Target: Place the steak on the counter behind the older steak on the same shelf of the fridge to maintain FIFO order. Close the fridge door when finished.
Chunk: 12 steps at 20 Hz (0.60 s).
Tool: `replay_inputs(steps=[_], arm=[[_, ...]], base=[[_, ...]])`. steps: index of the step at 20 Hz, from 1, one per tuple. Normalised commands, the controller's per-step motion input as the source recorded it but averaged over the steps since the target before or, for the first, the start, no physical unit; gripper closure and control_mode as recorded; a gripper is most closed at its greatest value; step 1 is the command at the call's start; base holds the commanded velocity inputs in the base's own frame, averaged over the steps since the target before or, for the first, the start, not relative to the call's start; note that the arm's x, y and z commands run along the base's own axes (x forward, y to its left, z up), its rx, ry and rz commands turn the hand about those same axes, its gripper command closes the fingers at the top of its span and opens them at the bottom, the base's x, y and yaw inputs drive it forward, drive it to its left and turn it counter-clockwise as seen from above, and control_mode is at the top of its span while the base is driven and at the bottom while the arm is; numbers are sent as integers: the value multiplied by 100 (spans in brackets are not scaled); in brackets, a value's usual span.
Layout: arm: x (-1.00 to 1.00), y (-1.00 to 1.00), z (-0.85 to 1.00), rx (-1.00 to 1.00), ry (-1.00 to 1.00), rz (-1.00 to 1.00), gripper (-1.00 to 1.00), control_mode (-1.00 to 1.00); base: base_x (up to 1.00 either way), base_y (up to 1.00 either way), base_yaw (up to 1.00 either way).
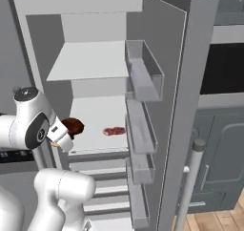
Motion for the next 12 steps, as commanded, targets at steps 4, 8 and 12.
replay_inputs(steps=[4,8,12], arm=[[0,0,0,0,0,0,100,100],[0,0,0,0,0,0,100,100],[0,0,0,0,0,0,100,100]], base=[[50,-28,22],[52,-35,21],[66,-17,23]])
